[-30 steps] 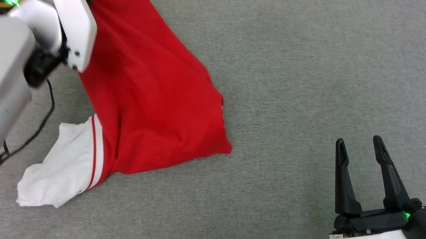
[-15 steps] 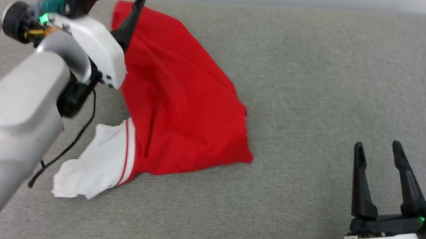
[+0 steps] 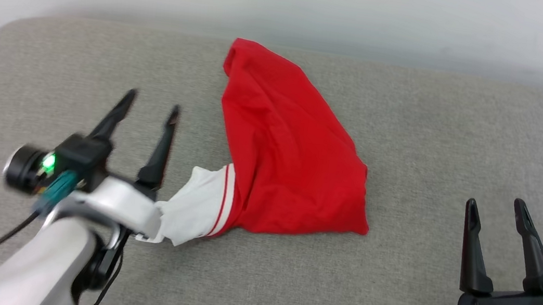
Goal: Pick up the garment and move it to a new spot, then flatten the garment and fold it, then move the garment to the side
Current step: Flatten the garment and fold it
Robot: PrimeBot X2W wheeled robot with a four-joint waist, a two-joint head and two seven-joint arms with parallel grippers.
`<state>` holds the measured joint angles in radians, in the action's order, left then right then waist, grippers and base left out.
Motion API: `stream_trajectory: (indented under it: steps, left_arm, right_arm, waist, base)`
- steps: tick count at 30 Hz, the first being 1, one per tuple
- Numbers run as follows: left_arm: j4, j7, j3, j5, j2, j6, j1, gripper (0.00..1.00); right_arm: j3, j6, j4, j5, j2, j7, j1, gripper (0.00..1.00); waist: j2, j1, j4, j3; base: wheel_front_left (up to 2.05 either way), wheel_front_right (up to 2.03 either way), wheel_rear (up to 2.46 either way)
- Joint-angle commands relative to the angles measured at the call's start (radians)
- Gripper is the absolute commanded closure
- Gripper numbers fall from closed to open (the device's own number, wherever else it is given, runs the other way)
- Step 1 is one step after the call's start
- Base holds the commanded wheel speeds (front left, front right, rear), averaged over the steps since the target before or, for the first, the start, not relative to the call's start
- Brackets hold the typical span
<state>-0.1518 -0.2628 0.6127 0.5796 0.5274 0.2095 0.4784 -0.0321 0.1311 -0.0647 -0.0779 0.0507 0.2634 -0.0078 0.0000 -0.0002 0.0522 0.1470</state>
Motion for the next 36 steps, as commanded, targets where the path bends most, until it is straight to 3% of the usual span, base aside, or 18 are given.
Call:
stream_trajectory:
  steps: [1, 4, 7, 10, 16, 19, 21, 22, 23, 28, 31, 36]
  left_arm:
    - [0.059, -0.002, -0.060, -0.017, -0.014, 0.033, -0.069, 0.00]
    - [0.159, -0.002, -0.170, -0.047, -0.061, 0.053, -0.207, 0.00]
    - [0.220, -0.002, -0.229, -0.080, -0.098, 0.031, -0.283, 0.00]
    - [0.255, -0.003, -0.303, -0.144, -0.167, -0.029, -0.396, 0.00]
    - [0.248, -0.003, -0.358, -0.202, -0.242, -0.110, -0.433, 0.00]
    - [0.238, -0.003, -0.391, -0.232, -0.278, -0.148, -0.433, 0.00]
    - [0.230, -0.002, -0.407, -0.256, -0.297, -0.171, -0.430, 0.00]
    - [0.225, -0.003, -0.431, -0.281, -0.328, -0.203, -0.416, 0.00]
    - [0.222, -0.003, -0.441, -0.288, -0.337, -0.212, -0.412, 0.00]
    - [0.203, -0.003, -0.475, -0.318, -0.387, -0.261, -0.390, 0.00]
    - [0.194, -0.003, -0.487, -0.333, -0.411, -0.280, -0.381, 0.00]
    - [0.176, -0.003, -0.503, -0.349, -0.438, -0.305, -0.362, 0.00]
  right_arm:
    - [-0.006, -0.001, -0.005, 0.005, -0.001, 0.002, 0.012, 0.00]
    - [-0.008, -0.001, -0.008, 0.004, -0.001, 0.002, 0.017, 0.00]
    - [-0.012, -0.001, -0.007, 0.004, -0.001, 0.002, 0.026, 0.00]
    - [-0.027, -0.001, -0.004, -0.007, -0.001, 0.002, 0.041, 0.00]
    - [-0.036, -0.001, 0.017, 0.028, -0.001, 0.002, 0.030, 0.00]
    - [0.001, -0.001, 0.064, 0.030, 0.052, -0.030, -0.011, 0.00]
    - [0.048, -0.001, 0.087, -0.014, 0.112, -0.116, -0.045, 0.00]
    - [0.125, -0.001, 0.089, -0.125, 0.222, -0.297, -0.117, 0.00]
    - [0.157, -0.001, 0.085, -0.166, 0.267, -0.367, -0.144, 0.00]
    - [0.274, -0.001, 0.076, -0.386, 0.435, -0.746, -0.282, 0.00]
    - [0.310, -0.001, 0.083, -0.498, 0.460, -0.921, -0.364, 0.00]
    - [0.319, -0.001, 0.152, -0.592, 0.427, -1.109, -0.483, 0.00]
  waist:
    - [0.0000, 0.0002, 0.018, -0.015]
    - [0.0000, 0.0002, 0.026, -0.024]
    - [0.0000, 0.0002, 0.032, -0.031]
    - [0.0000, 0.0002, 0.049, -0.036]
    - [0.0000, 0.0002, 0.085, -0.023]
    - [0.0000, 0.0002, 0.105, -0.006]
    - [0.0000, 0.0002, 0.118, 0.012]
    - [0.0000, 0.0002, 0.136, 0.043]
    - [0.0000, 0.0002, 0.141, 0.053]
    - [0.0000, 0.0002, 0.173, 0.099]
    - [0.0000, 0.0002, 0.197, 0.119]
    - [0.0000, 0.0002, 0.245, 0.151]
  base:
    - [0.00, 0.00, 0.00]
    - [0.00, 0.00, 0.00]
    - [0.00, 0.00, 0.00]
    - [0.00, 0.00, 0.00]
    - [0.00, 0.00, 0.00]
    - [0.00, 0.00, 0.00]
    - [0.00, 0.00, 0.00]
    - [0.00, 0.00, 0.00]
    - [0.00, 0.00, 0.00]
    - [0.00, 0.00, 0.00]
    - [0.00, 0.00, 0.00]
    - [0.00, 0.00, 0.00]
